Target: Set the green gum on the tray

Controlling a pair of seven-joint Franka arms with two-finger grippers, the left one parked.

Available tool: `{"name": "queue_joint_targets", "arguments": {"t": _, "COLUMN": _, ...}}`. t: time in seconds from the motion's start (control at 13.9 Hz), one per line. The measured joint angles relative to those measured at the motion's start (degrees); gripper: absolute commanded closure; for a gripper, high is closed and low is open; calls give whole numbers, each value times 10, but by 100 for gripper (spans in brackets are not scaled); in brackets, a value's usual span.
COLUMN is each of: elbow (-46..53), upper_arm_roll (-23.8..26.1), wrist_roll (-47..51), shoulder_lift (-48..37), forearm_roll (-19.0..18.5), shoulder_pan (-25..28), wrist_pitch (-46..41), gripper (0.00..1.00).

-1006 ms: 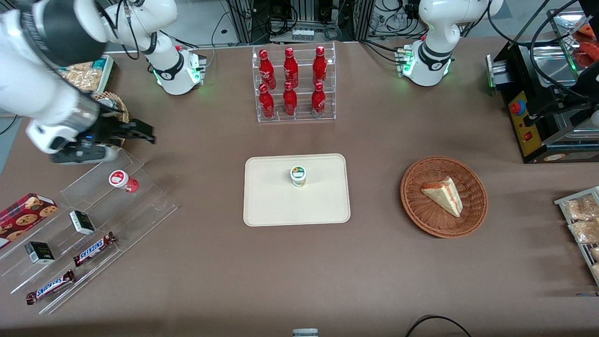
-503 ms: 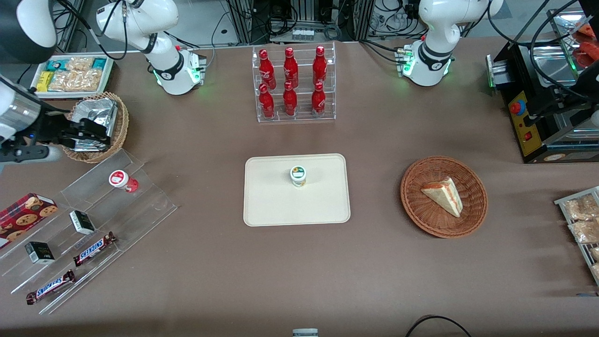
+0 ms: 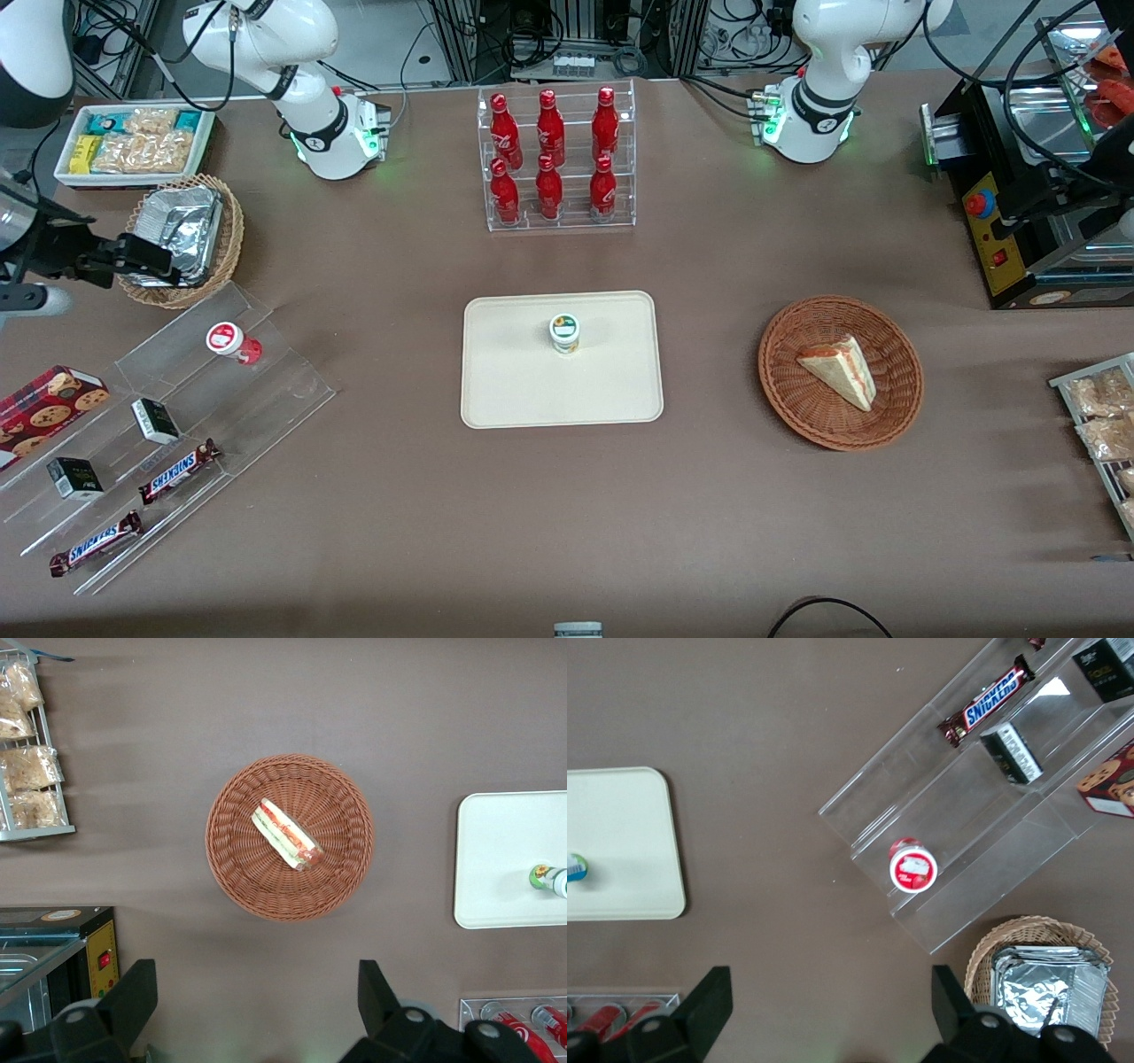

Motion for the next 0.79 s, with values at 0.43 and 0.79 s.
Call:
{"name": "queue_joint_targets", "arguments": {"t": 0.43, "elbow": 13, "upper_arm_roll": 2, "wrist_roll": 0, "shoulder_lift": 14, "forearm_roll": 0, "shoulder_pan": -7, "wrist_pitch": 0, "gripper": 0}}
{"name": "queue_joint_targets", "arguments": {"t": 0.79, "elbow": 16, "upper_arm_roll": 2, "wrist_roll": 0, "shoulder_lift": 17, "forearm_roll": 0, "shoulder_pan": -8, "wrist_pitch": 0, "gripper": 0}}
